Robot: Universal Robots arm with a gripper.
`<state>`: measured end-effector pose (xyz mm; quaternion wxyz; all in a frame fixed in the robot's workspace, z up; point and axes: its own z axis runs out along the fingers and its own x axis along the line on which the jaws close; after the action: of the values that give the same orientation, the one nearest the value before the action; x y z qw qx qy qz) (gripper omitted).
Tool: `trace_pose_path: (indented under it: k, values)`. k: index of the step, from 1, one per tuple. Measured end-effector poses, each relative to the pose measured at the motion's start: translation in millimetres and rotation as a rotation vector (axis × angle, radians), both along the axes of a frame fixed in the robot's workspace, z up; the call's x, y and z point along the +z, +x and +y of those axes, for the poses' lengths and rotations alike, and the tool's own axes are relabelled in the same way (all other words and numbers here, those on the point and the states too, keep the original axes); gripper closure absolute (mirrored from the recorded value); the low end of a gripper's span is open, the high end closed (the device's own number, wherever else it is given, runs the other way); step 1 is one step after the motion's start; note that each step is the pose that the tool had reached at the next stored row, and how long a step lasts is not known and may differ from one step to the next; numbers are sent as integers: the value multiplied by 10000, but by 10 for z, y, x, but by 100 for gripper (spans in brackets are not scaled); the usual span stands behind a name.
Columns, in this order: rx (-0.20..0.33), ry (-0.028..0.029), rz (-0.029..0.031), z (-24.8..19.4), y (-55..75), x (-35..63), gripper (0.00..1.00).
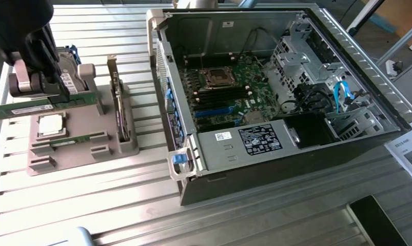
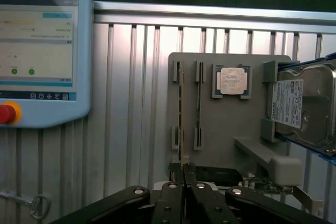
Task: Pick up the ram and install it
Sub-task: 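Pick up the ram and move it above insertion slot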
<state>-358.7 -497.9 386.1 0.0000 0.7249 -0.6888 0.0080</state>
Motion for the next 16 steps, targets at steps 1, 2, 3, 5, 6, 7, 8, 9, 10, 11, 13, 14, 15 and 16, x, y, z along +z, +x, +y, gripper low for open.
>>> trace_pose_path:
  k: [1,2,3,5,6,7,8,9,10,11,13,14,15,16]
  values:
    - [0,-1,0,0,0,10,88]
    - [0,-1,0,0,0,20,88]
    - [0,-1,1,0,0,28,88]
    - [0,-1,1,0,0,40,88]
    - [0,-1,1,0,0,45,88]
    - [0,-1,1,0,0,51,88]
    - [0,-1,1,0,0,57,88]
    - [0,-1,1,0,0,64,88]
    - [0,0,1,0,0,72,88]
    - [0,1,-1,0,0,74,88]
    - [0,-1,1,0,0,75,88]
    - [0,-1,1,0,0,75,88]
    - [0,-2,2,0,1,75,88]
    - [0,-1,2,0,3,76,88]
